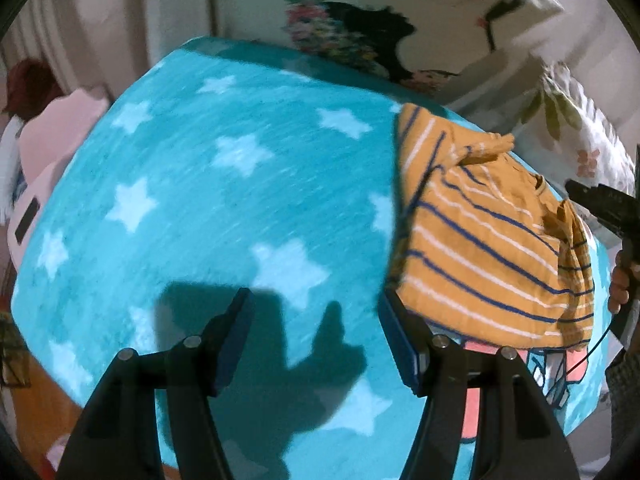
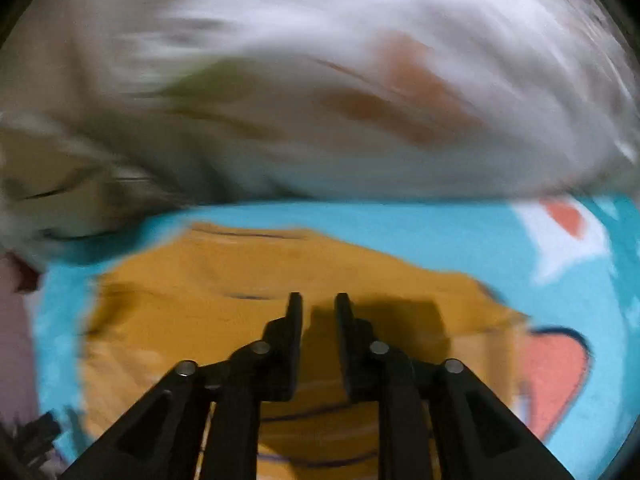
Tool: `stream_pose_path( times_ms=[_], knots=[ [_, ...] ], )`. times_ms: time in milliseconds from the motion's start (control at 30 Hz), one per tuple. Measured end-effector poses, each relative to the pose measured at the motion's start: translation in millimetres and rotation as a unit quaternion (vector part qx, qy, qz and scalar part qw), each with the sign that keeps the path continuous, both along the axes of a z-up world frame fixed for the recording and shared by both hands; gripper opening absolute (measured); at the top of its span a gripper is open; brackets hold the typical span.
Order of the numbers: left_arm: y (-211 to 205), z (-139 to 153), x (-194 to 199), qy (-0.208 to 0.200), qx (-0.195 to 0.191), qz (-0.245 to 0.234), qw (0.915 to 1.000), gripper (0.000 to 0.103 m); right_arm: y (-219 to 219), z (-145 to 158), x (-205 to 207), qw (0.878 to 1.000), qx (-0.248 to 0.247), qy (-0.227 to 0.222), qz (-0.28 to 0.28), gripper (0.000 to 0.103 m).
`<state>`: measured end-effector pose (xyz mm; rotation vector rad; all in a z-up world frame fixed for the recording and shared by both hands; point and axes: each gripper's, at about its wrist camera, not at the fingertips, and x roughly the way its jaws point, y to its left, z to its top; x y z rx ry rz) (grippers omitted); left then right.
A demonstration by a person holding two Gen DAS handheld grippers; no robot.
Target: Fold small clothes
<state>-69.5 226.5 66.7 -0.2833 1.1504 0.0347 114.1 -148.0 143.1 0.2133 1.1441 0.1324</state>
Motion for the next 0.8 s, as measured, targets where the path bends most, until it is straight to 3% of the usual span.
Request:
stream_pose_path(
  times_ms=[133, 300, 433, 600, 667, 800],
  knots=[
    [12, -8, -11, 0.005, -0.015, 0.013, 0.9998, 0.063, 87, -19, 4, 0.994, 0.034, 0.025, 0.105, 0.022],
    [19, -9, -27, 0.003, -0.020, 0.015, 0.9997, 0.063, 172, -54, 21, 0.983, -0.028, 0.034, 0.178, 0.022],
    [24, -8, -39, 0.004, -0.021, 0.014, 0.9997, 0.063, 212, -76, 41, 0.976, -0.081, 0.043, 0.195, 0.022],
    [26, -6, -39, -0.001, -0.025, 0.003, 0.9997, 0.063, 229, -79, 54, 0.968, -0.123, 0.043, 0.214, 0.028],
    [24, -7, -33, -0.003, -0.032, -0.003, 0.9995, 0.063, 217, -63, 50, 0.976, -0.089, 0.030, 0.195, 0.029],
    [11, -12, -16, -0.002, -0.051, -0.024, 0.9984, 0.066, 161, -27, 25, 0.992, -0.015, 0.008, 0.127, 0.050]
  ],
)
